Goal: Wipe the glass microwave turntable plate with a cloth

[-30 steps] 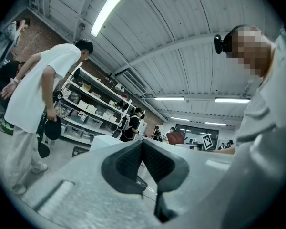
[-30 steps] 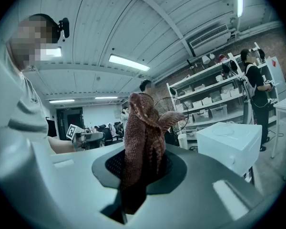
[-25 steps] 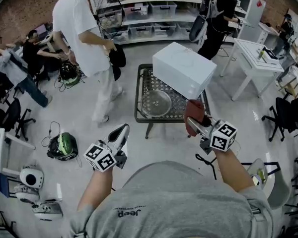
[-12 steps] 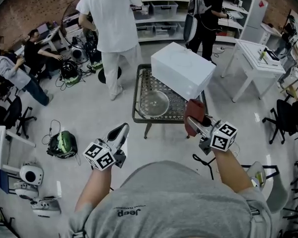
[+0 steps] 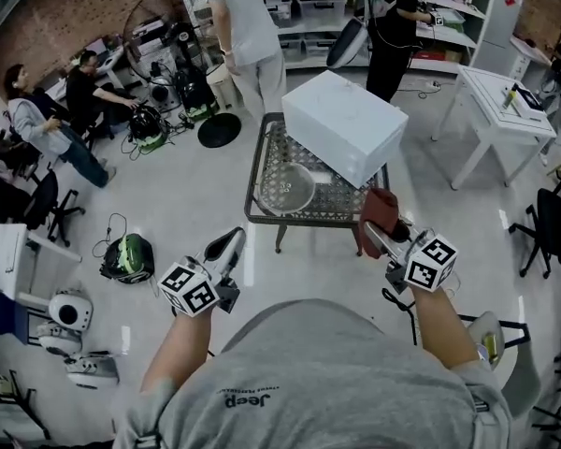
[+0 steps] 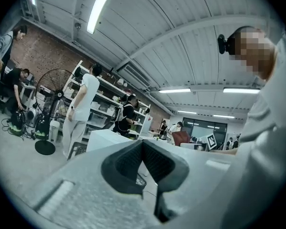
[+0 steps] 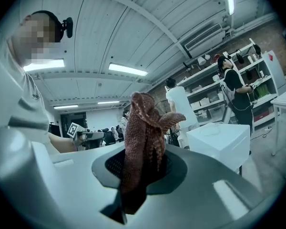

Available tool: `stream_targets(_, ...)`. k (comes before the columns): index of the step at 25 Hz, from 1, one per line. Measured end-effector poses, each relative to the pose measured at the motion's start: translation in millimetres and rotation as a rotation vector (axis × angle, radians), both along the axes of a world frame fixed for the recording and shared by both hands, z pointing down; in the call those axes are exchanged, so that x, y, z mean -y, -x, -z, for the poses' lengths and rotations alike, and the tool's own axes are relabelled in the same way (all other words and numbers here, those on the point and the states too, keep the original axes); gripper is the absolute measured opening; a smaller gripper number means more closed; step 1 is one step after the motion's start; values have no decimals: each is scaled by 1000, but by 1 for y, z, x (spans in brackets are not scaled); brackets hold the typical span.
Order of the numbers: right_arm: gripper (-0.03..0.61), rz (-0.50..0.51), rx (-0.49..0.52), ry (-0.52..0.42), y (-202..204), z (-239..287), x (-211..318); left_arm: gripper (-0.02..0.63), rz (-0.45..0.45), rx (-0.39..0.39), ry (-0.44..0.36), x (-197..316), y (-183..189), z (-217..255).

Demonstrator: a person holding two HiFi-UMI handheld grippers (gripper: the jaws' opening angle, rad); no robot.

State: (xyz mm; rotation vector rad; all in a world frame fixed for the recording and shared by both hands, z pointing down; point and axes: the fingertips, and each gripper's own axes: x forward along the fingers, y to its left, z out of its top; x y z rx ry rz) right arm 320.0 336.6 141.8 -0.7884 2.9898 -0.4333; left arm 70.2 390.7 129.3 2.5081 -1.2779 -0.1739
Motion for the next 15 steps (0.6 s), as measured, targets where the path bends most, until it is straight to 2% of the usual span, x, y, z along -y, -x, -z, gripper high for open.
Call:
stream_targets(3, 75, 12, 1, 12, -9, -11, 9, -2, 14, 13, 12, 2, -11, -4)
stream_targets(7, 75, 46, 11, 24, 2, -18, 25, -2, 37, 20, 30, 12, -7, -9)
stream_targets(11, 75, 74, 0, 30, 27, -19, 45, -2, 43, 14, 38, 31, 14, -15)
stream_targets(15, 75, 52, -34, 37, 64, -24, 80, -2, 12, -16, 49, 69, 48, -31)
